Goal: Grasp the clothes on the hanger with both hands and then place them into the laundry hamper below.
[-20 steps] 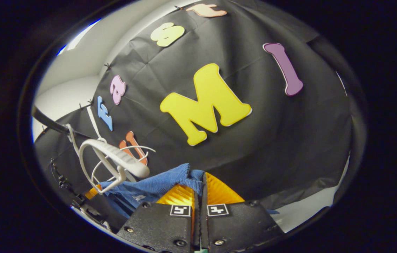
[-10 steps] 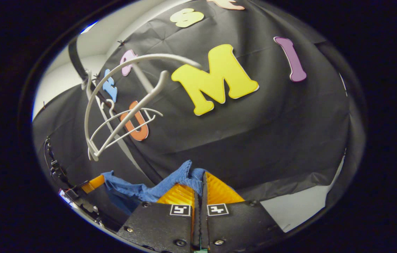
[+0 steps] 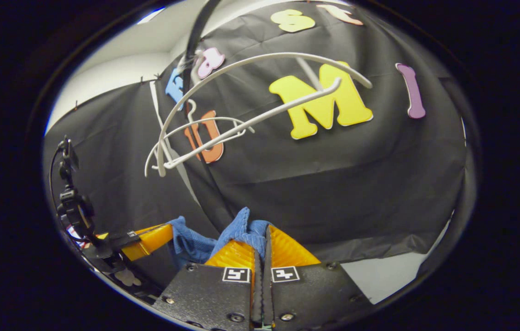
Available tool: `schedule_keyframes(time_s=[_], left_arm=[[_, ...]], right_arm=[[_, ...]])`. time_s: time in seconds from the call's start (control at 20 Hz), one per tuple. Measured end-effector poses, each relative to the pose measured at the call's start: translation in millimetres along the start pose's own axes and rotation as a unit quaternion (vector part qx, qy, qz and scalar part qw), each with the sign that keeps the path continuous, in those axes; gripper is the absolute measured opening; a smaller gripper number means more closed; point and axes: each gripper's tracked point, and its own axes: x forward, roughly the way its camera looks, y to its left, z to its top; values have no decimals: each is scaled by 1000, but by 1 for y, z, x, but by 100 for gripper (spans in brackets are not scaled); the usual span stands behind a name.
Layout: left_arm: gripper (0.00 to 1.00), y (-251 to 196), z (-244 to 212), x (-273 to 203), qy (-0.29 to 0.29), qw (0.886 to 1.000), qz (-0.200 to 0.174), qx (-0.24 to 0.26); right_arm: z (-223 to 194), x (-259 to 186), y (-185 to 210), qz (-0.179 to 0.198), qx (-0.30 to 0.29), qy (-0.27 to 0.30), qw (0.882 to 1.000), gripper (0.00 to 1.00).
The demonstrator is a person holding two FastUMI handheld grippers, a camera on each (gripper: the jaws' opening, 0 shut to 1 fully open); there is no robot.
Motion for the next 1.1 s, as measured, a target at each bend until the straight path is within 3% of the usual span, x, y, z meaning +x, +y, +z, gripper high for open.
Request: schedule_keyframes(time_s=[0.55, 0.85, 1.1], left_arm=[[1, -29, -113, 4, 75, 997, -24, 1], [1, -32, -188, 13, 144, 989, -19, -7], [1, -26, -254, 17, 220, 975, -1, -27]], right_arm=[[-127, 20, -6, -26, -36, 106, 993, 4], [-203, 33, -30, -53, -40, 191, 979, 4], [-267, 41, -51, -77, -38, 259, 962, 5]])
